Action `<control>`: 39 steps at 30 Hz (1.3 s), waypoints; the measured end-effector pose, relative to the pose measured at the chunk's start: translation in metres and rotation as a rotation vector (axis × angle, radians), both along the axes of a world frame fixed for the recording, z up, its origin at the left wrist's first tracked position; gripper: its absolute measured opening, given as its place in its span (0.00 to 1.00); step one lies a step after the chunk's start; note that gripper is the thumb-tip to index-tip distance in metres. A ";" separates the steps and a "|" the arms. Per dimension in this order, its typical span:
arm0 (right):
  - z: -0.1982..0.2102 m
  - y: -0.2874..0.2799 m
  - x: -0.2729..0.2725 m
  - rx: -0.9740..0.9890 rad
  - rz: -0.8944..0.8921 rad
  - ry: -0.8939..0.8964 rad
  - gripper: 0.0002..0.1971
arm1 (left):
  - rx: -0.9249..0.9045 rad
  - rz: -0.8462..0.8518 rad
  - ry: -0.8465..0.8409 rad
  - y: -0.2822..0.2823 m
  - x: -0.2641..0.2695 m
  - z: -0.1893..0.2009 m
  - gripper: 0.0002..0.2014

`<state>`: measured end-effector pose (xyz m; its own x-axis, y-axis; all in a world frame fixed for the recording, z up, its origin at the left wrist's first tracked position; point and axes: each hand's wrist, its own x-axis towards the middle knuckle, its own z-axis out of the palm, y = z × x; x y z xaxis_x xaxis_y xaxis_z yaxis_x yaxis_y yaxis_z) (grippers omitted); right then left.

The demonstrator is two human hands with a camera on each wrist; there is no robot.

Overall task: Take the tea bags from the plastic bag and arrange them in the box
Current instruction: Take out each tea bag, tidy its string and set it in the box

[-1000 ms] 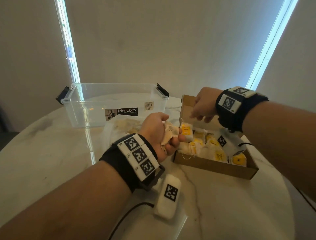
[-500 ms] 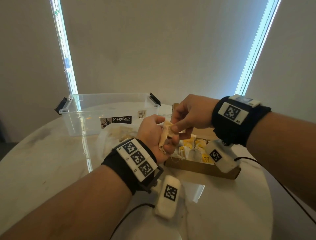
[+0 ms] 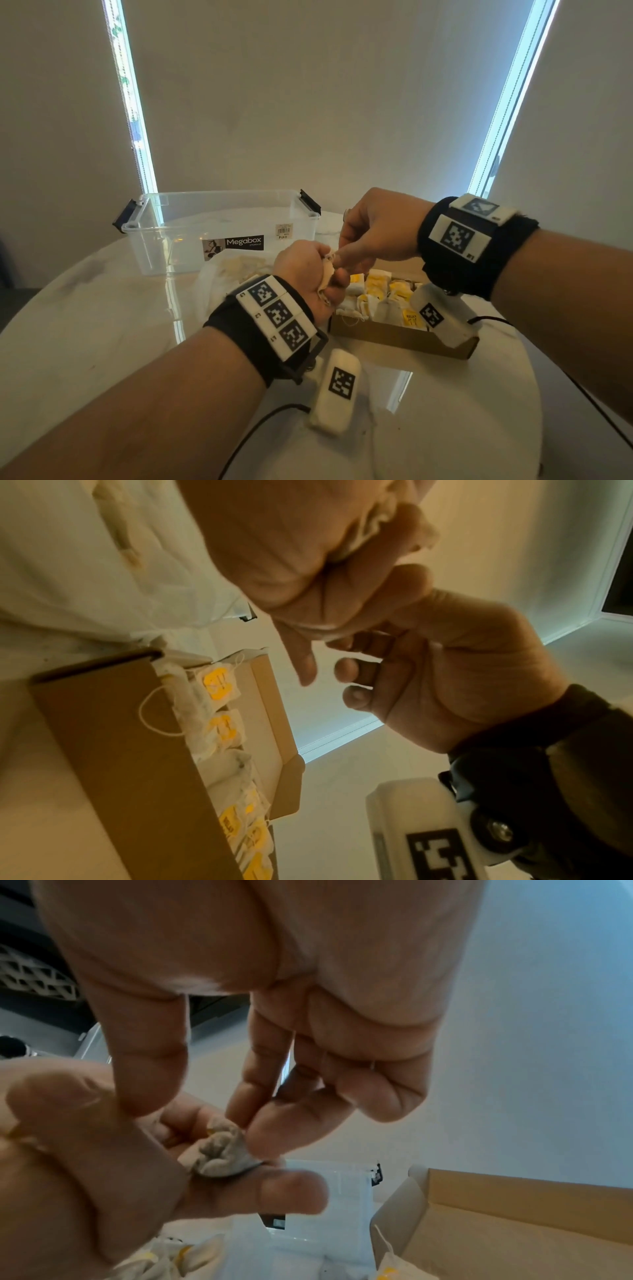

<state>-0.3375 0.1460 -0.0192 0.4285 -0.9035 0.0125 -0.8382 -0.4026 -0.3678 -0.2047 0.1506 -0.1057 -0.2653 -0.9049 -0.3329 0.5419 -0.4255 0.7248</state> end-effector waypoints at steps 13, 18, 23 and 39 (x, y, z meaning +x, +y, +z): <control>0.005 -0.007 -0.013 0.011 -0.180 -0.376 0.04 | -0.126 -0.070 0.035 0.010 -0.001 0.007 0.11; 0.002 -0.010 -0.016 -0.001 -0.149 -0.423 0.07 | -0.184 -0.015 -0.069 0.013 -0.004 0.007 0.11; -0.003 -0.013 -0.009 0.017 -0.107 -0.260 0.03 | -0.230 0.097 -0.235 0.011 -0.008 0.000 0.16; -0.033 -0.057 -0.008 0.204 -0.224 0.200 0.05 | -0.086 -0.286 -0.881 0.012 0.009 -0.011 0.11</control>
